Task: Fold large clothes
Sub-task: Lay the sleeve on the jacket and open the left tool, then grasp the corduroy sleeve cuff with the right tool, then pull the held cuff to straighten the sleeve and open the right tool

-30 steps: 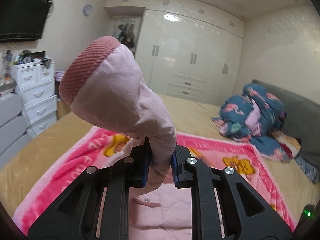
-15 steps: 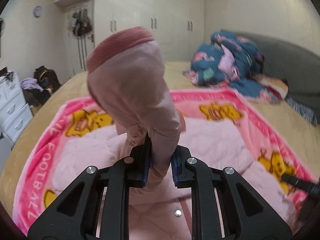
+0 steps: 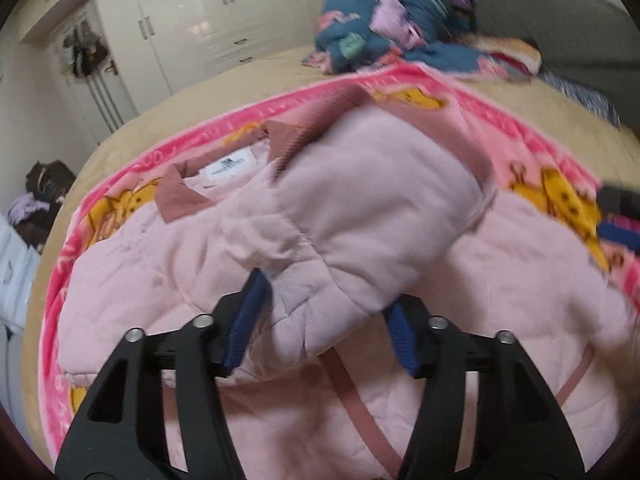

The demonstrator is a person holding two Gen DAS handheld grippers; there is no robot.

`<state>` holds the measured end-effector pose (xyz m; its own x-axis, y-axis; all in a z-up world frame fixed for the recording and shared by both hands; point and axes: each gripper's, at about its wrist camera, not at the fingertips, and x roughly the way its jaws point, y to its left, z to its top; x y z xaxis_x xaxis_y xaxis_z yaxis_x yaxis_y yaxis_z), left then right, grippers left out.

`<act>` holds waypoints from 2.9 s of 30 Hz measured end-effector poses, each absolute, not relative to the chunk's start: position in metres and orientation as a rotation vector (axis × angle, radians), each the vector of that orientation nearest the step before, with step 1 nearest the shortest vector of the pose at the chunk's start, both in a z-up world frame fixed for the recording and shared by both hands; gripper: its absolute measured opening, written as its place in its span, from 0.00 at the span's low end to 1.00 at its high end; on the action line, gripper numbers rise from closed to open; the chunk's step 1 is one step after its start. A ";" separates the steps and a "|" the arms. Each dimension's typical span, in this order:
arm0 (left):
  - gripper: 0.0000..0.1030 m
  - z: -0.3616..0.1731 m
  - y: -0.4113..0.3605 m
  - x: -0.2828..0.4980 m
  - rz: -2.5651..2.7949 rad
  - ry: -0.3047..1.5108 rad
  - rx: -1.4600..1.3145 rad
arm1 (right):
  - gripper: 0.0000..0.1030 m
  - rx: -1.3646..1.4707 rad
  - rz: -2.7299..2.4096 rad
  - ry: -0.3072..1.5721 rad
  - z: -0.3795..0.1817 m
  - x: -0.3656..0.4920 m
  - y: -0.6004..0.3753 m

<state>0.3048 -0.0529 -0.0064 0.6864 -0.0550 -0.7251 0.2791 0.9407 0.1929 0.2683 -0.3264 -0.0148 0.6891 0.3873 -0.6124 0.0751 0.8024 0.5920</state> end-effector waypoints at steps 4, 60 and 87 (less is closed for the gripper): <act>0.68 -0.012 -0.053 0.290 -0.234 0.833 0.302 | 0.96 0.626 0.192 0.815 -0.015 0.270 -0.323; 0.91 0.020 0.197 0.313 0.048 0.685 -0.208 | 0.18 0.215 0.435 0.576 0.056 0.390 -0.187; 0.90 -0.011 0.159 0.334 -0.051 0.798 -0.085 | 0.57 0.216 0.244 0.662 0.020 0.354 -0.208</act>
<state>0.3338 0.1591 -0.0115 0.6969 -0.0776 -0.7129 0.0134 0.9954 -0.0953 0.3544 -0.2084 0.0199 0.7619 0.2906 -0.5788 -0.1541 0.9494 0.2737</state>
